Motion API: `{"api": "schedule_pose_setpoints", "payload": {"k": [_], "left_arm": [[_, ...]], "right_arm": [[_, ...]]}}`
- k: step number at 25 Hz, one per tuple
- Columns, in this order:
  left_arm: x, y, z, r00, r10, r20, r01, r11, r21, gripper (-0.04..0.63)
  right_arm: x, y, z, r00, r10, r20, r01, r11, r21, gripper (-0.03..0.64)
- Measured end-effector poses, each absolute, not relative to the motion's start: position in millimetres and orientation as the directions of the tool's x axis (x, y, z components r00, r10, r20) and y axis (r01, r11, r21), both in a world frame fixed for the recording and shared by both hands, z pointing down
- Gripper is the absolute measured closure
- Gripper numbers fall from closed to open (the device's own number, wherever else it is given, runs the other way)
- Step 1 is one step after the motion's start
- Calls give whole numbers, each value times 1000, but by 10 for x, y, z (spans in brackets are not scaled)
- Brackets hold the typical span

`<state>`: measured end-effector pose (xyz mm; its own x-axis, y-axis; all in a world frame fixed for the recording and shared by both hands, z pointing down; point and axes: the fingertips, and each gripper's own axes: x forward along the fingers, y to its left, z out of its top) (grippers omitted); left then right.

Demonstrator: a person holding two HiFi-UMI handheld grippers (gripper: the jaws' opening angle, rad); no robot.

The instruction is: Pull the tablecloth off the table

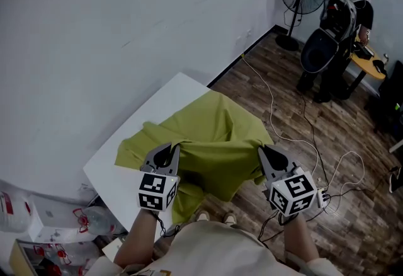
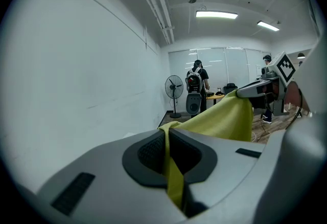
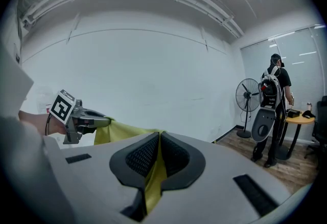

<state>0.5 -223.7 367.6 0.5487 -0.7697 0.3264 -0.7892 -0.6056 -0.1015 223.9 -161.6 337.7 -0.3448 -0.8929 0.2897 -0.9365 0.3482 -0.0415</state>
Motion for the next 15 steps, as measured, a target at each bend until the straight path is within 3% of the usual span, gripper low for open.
{"api": "schedule_pose_setpoints", "payload": {"k": [15], "left_arm": [[13, -2241, 3656, 560, -766, 314, -784, -613, -97, 572]], "right_arm": [[2263, -1592, 3334, -333, -904, 269, -942, 334, -46, 580]]}}
